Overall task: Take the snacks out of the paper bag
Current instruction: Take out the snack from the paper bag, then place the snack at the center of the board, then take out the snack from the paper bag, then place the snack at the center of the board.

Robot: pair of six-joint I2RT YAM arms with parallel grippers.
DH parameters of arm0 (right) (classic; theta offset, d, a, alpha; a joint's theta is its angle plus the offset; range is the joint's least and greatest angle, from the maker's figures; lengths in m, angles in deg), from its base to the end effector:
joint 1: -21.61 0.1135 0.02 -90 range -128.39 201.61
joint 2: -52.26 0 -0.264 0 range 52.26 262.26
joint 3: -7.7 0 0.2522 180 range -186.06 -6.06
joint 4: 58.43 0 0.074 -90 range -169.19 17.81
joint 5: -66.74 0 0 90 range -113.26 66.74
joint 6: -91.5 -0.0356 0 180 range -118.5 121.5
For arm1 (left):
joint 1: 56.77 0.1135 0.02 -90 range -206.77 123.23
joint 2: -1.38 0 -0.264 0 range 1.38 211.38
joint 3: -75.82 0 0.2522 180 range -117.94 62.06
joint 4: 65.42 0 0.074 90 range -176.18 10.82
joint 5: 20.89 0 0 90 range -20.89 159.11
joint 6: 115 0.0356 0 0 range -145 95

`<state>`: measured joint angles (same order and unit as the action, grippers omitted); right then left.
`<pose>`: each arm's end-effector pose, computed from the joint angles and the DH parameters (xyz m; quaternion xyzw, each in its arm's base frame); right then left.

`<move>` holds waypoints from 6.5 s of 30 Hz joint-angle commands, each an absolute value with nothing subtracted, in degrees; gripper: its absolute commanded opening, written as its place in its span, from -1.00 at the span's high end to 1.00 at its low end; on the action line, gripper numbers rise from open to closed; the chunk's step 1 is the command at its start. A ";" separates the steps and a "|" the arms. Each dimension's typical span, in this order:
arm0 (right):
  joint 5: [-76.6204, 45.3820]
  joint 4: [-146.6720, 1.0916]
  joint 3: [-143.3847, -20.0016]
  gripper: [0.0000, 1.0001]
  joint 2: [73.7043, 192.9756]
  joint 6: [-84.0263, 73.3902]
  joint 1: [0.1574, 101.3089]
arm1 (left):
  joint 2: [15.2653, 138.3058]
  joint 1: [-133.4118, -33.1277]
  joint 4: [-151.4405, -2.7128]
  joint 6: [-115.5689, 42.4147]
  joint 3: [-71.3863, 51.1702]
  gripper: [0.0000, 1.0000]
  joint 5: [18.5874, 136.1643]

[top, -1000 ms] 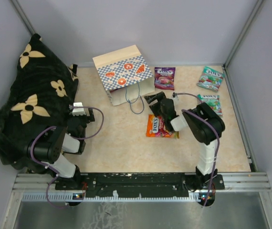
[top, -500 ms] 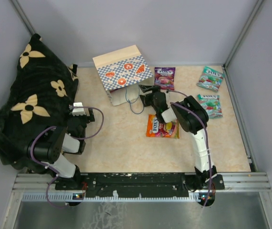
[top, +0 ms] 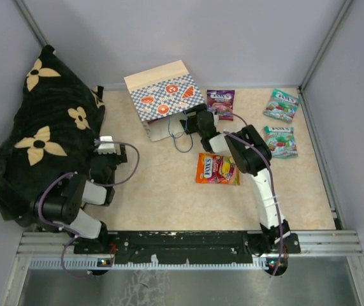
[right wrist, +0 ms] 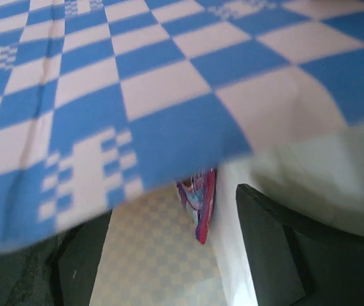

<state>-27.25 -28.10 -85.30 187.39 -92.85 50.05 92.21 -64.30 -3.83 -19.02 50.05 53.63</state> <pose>0.4420 0.2366 0.1082 0.4403 0.6388 0.5404 0.3255 0.2375 -0.0218 0.1422 -0.0068 0.7274 0.0889 0.6804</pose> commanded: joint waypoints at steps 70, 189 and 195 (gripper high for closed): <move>-50.65 -75.70 -65.55 0.99 141.87 -18.19 87.52 | 102.14 -83.44 -76.21 -29.36 -20.35 1.00 69.60; 3.32 -53.99 -55.80 1.00 135.96 -34.95 63.04 | 102.94 -79.08 -83.88 -32.69 -26.47 1.00 70.68; 0.76 -44.97 -46.99 1.00 148.40 -37.09 58.54 | 102.38 -79.00 -83.83 -32.69 -25.61 1.00 71.18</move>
